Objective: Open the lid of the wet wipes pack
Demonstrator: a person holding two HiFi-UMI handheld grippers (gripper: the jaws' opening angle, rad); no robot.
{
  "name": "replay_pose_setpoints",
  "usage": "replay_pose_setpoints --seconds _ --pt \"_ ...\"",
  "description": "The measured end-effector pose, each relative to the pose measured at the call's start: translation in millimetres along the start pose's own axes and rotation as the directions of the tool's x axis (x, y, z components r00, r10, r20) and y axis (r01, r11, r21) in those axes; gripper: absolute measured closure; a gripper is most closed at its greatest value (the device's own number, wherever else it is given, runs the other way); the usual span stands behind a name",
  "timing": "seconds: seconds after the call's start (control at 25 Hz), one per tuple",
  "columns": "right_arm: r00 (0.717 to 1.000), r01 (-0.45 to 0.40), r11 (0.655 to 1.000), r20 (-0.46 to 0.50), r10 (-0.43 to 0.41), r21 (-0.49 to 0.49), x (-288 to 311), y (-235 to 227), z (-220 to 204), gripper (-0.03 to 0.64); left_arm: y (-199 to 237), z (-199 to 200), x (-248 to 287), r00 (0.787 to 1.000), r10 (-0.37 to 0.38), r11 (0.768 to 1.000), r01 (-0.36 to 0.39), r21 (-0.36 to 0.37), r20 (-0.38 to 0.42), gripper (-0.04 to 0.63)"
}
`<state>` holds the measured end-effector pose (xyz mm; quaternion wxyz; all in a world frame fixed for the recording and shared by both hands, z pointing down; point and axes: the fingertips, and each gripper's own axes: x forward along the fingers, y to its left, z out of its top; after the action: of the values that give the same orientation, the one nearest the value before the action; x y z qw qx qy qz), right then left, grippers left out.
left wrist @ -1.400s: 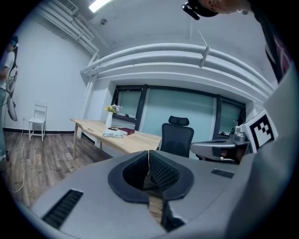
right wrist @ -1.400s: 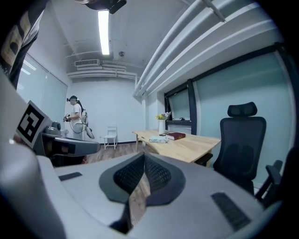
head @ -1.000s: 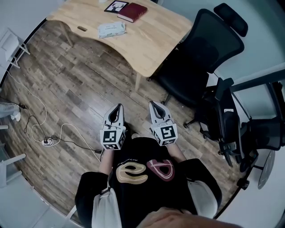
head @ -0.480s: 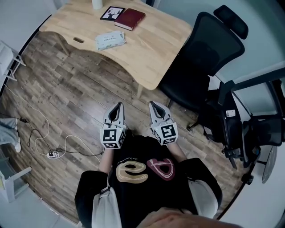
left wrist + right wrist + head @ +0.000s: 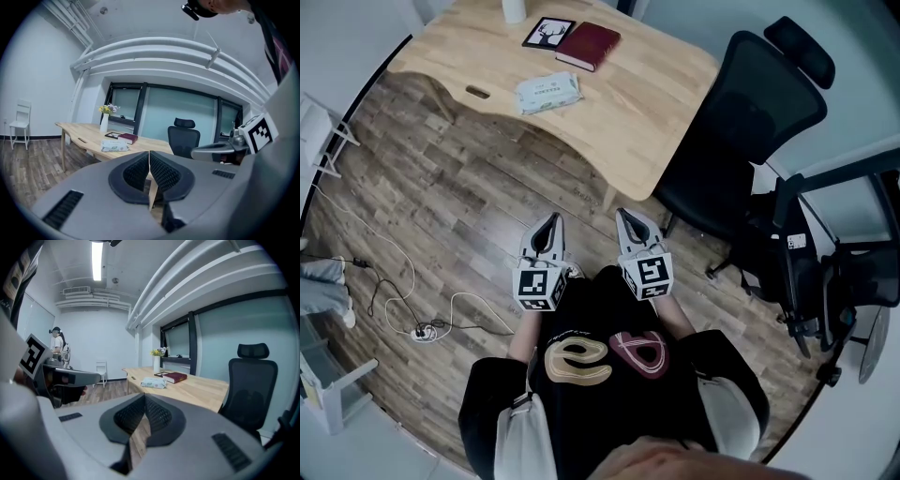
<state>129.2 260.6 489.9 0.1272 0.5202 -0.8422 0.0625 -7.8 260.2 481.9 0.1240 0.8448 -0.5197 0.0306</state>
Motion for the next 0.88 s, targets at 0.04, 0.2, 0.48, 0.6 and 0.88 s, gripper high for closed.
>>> replay_pose_setpoints --seconds 0.04,0.2,0.48,0.6,0.88 --pt "1.000 0.004 1.000 -0.007 -0.004 0.003 1.9 0.8 -1.1 0.606 2.7 0.4 0.3 1.000 0.000 1.000 0.000 0.000 0.001 0.577" --pt "1.000 -0.021 0.998 0.011 0.020 0.051 3.0 7.3 3.0 0.604 9.5 1.2 -2.0 1.000 -0.002 1.000 0.002 -0.015 0.005 0.577" --pt "0.994 -0.104 0.994 -0.023 0.104 0.022 13.2 20.0 -4.1 0.605 18.6 -6.7 -0.6 1.000 0.024 0.999 -0.024 -0.027 -0.003 0.577" --pt "0.991 -0.130 0.991 -0.044 0.130 0.004 26.9 19.4 -5.4 0.606 27.8 -5.7 6.5 0.999 0.048 0.999 -0.047 -0.025 0.001 0.577" --pt "0.983 -0.177 0.984 -0.059 0.176 -0.018 71.1 3.2 9.7 0.606 53.2 5.2 42.0 0.996 0.093 0.995 -0.093 -0.034 -0.008 0.577"
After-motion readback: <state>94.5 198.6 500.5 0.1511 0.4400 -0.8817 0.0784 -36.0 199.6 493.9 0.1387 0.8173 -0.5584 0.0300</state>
